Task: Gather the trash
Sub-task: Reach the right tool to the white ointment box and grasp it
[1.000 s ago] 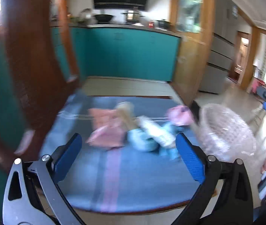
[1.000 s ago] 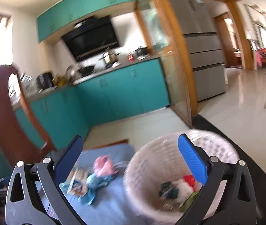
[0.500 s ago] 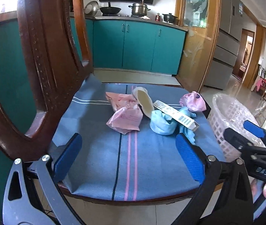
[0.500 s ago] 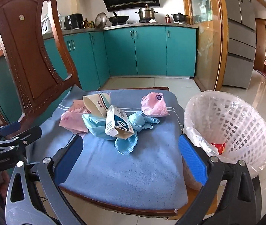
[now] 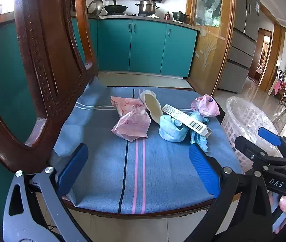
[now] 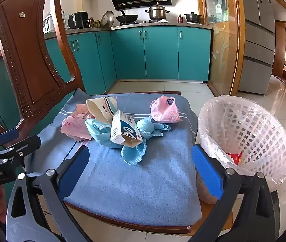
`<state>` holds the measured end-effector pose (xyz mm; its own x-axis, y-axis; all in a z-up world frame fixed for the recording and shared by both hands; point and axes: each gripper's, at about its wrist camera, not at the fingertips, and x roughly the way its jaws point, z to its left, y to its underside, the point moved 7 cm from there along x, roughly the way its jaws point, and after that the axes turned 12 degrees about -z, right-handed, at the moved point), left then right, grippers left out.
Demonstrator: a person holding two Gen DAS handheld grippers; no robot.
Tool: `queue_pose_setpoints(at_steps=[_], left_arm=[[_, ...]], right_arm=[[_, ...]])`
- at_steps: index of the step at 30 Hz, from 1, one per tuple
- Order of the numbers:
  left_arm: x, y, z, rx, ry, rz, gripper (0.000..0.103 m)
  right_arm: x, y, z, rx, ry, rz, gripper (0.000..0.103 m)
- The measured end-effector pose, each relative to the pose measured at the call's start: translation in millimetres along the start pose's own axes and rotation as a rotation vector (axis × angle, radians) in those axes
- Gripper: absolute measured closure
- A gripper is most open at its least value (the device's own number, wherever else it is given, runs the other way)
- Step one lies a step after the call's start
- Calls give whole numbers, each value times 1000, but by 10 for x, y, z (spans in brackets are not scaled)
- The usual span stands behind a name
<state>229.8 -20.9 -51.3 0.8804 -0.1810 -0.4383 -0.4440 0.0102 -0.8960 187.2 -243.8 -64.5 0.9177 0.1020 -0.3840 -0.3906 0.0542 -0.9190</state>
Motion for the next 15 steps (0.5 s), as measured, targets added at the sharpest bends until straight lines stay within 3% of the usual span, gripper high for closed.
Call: queue_pose_setpoints(at_steps=[15], left_arm=[[58, 53, -40, 14, 0, 18, 4]], right_arm=[[-8, 14, -24, -13, -4, 6, 4]])
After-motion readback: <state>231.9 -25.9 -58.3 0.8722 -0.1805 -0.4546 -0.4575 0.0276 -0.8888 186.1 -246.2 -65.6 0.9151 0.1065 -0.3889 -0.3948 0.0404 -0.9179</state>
